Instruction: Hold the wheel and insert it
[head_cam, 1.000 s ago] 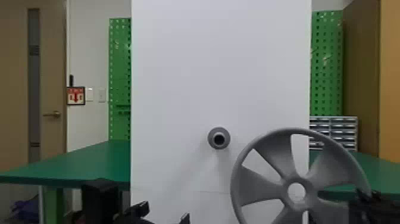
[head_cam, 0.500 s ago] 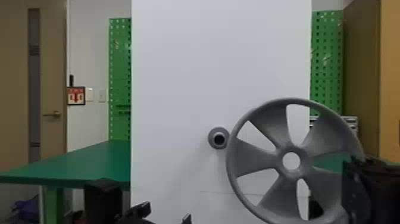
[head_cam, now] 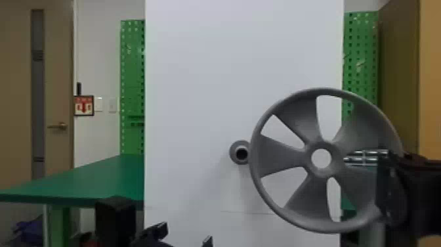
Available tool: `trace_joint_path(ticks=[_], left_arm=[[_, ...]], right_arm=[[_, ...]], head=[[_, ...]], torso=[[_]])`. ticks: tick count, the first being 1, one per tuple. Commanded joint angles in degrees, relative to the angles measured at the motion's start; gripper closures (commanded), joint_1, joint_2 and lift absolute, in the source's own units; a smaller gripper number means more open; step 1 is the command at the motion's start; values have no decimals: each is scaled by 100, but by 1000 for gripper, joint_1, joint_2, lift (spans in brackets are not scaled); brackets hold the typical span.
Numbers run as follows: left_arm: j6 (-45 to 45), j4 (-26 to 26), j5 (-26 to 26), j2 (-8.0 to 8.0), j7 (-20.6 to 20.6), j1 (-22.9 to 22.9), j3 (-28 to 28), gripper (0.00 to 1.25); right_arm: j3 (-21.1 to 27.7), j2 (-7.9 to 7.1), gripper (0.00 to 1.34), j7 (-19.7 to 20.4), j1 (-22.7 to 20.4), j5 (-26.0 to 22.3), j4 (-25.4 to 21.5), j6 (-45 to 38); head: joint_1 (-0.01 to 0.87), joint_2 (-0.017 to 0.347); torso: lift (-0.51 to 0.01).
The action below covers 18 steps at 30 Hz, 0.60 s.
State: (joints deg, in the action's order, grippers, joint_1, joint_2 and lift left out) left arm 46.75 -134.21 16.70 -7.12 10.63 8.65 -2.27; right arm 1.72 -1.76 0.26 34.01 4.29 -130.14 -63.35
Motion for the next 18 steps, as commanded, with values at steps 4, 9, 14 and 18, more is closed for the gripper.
trace_joint_path(ticks=[4, 9, 14, 18], left_arm=[[9, 9, -17, -9, 0, 14, -19, 114], [27, 9, -17, -9, 0, 23, -19, 114], [27, 9, -17, -9, 0, 14, -10, 114], [27, 9, -17, -9, 0, 14, -10, 114]], right_arm=[[3, -26, 1242, 0, 79, -7, 24, -2], [12, -26, 1242, 0, 79, -16, 41, -11], [-49, -17, 1243, 0, 88, 72, 50, -28], [-76, -8, 1245, 9, 88, 81, 50, -28]], head=[[12, 155], [12, 155], [12, 155], [12, 155]], torso=[[-473], [-473], [-473], [-473]])
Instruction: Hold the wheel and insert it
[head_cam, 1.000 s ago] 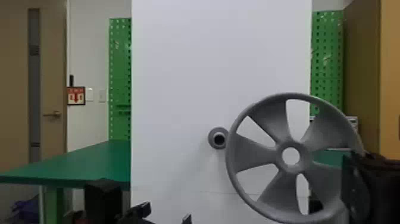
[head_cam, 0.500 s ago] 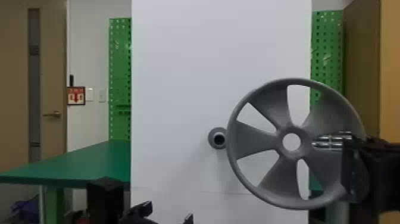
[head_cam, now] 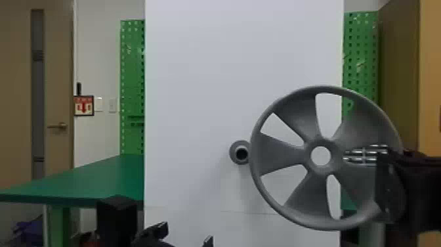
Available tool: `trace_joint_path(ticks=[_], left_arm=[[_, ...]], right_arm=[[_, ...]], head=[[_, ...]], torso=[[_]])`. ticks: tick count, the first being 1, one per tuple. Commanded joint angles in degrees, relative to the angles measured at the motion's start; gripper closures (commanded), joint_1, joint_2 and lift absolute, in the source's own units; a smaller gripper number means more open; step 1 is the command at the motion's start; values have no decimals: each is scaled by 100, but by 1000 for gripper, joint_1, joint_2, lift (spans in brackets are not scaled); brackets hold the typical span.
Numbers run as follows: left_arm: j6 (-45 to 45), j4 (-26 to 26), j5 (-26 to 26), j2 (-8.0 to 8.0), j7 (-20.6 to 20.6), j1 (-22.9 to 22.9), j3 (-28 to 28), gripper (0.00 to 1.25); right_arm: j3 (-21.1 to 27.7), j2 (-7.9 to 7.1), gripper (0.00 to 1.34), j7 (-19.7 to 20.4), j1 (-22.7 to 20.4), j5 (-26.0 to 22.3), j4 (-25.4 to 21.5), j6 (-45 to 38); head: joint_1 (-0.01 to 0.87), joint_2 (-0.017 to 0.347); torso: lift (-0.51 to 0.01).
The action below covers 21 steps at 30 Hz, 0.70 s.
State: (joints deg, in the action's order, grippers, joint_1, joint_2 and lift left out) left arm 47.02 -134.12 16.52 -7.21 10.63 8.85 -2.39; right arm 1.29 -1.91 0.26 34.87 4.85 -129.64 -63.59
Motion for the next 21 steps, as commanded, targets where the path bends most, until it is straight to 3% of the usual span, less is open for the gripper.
trace_joint_path(ticks=[1, 21], left_arm=[[0, 0, 0, 0, 0, -6, 10, 114], [0, 0, 18, 0, 0, -6, 19, 114]], right_arm=[[-41, 6, 1246, 9, 2, 25, 0, -5], [-279, 50, 1248, 624, 11, -450, 62, -22]], head=[[12, 155], [12, 155]], torso=[[-473], [-473]])
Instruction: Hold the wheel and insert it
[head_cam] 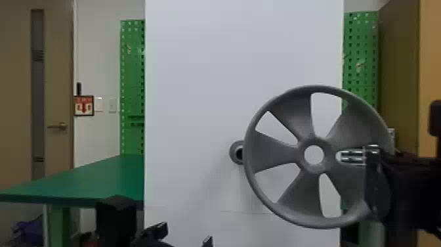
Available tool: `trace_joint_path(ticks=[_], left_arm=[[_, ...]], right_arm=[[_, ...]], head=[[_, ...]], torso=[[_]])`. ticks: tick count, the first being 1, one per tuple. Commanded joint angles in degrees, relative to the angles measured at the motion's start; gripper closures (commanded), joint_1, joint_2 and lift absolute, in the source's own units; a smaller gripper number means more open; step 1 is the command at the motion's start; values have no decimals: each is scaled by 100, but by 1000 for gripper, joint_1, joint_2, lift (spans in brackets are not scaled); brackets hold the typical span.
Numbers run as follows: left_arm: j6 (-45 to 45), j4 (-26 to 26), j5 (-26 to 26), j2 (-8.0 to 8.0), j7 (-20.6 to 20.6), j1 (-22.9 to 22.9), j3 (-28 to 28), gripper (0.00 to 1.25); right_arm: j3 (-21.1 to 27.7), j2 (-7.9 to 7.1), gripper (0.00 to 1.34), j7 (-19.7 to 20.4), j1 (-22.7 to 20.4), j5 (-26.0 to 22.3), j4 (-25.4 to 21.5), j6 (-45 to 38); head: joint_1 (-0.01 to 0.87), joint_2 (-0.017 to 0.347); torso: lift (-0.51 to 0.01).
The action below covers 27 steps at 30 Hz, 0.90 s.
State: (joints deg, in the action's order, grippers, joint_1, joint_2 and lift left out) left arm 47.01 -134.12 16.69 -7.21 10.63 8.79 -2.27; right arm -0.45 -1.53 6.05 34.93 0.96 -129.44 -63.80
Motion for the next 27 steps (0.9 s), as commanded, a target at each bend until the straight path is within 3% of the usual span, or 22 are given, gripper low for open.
trace_joint_path(ticks=[1, 16, 27], left_arm=[[-7, 0, 1, 0, 0, 0, -2, 114], [-7, 0, 1, 0, 0, 0, -2, 114], [-7, 0, 1, 0, 0, 0, -2, 114]], right_arm=[[-139, 13, 1248, 54, 5, -70, 50, -1], [-561, 83, 1248, 107, 110, -167, 244, 193], [-790, 158, 1253, 661, 102, -544, 305, 333]], head=[[12, 155], [12, 155], [12, 155]], torso=[[-473], [-473], [-473]])
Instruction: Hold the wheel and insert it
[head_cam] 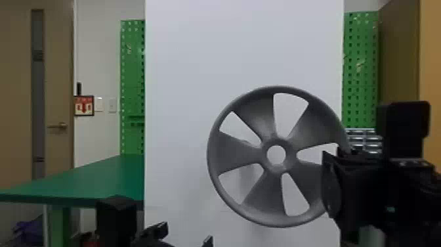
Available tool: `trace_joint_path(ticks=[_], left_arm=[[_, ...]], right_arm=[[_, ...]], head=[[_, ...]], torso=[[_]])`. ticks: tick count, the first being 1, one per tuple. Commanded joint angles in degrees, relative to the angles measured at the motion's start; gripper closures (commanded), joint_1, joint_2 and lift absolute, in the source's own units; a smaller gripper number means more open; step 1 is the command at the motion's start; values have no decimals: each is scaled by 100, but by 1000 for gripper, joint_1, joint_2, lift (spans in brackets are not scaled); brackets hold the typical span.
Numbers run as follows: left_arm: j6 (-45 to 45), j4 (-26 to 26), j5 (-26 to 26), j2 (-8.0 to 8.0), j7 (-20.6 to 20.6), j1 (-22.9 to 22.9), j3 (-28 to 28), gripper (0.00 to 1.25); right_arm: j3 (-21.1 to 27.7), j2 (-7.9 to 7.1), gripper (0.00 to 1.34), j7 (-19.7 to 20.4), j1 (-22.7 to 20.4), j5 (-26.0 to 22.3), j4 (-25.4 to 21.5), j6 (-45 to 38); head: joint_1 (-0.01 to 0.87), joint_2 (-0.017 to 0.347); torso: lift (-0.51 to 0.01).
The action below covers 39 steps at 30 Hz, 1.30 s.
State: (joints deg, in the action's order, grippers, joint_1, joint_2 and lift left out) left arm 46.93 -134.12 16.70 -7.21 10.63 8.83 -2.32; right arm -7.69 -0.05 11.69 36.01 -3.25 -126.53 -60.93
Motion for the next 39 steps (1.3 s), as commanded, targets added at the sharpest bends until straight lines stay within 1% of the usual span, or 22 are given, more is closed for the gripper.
trace_joint_path(ticks=[1, 6, 10, 25, 39], left_arm=[[0, 0, 0, 0, 0, -4, 3, 114], [0, 0, 0, 0, 0, 4, 3, 114], [9, 0, -9, 0, 0, 4, -6, 114], [9, 0, -70, 0, 0, 57, -67, 114], [9, 79, -61, 9, -18, 119, -173, 114]], right_arm=[[-75, 10, 1254, 150, -7, -167, 14, 64], [-180, 10, 1257, 352, -15, -299, 32, 117], [-250, 10, 1257, 422, 11, -405, 76, 117], [-356, 10, 1260, 431, -68, -422, 146, 205], [-382, 10, 1265, 431, -50, -554, 146, 284]], head=[[12, 155], [12, 155], [12, 155], [12, 155], [12, 156]], torso=[[-473], [-473], [-473], [-473], [-473]])
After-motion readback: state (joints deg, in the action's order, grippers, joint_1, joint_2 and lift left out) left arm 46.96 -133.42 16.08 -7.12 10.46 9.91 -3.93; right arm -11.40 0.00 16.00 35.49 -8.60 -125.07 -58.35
